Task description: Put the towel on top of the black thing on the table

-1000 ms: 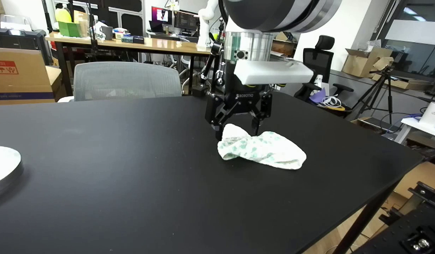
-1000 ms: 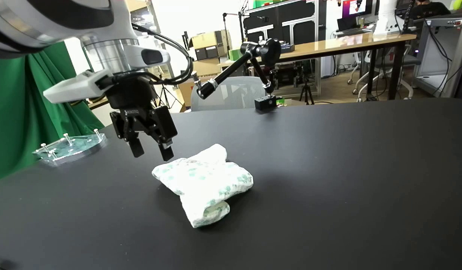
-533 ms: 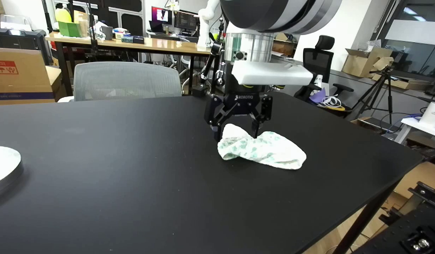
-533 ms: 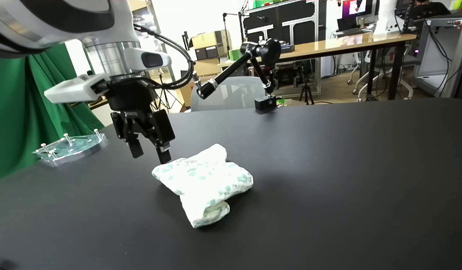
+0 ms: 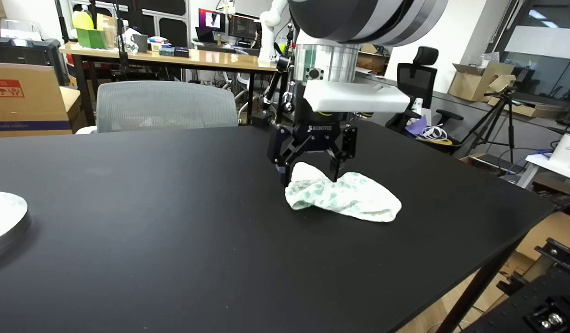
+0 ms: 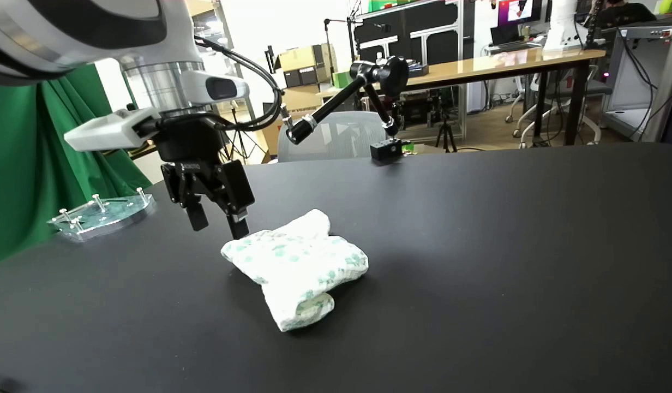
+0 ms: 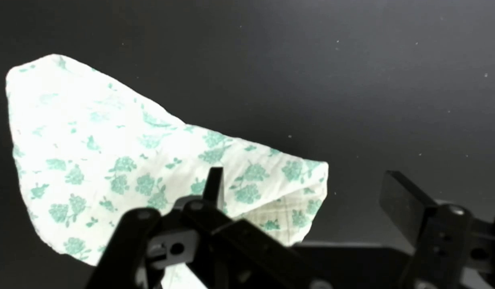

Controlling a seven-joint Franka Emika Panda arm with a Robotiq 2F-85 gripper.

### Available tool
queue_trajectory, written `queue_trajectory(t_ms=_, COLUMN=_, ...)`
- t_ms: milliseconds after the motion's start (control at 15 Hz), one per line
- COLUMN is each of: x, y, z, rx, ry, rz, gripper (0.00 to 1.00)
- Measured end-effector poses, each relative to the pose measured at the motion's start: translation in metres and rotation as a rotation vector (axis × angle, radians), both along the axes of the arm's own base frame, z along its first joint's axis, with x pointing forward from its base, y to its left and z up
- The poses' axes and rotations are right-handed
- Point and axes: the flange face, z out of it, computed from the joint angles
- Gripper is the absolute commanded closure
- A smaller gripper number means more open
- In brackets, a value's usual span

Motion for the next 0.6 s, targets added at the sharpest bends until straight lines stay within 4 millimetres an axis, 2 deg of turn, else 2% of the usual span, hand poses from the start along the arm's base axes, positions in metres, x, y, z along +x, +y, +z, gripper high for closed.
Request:
queue_trajectory(t_ms=333, x=0.0, y=-0.001, z=0.0, rx=-0.005, ry=-0.001, rz=0.004, gripper=0.0)
queue_trajectory(t_ms=600, x=0.006, y=-0.013, z=-0.005, rx=-0.052, ry=-0.042, rz=-0.02, gripper=0.0)
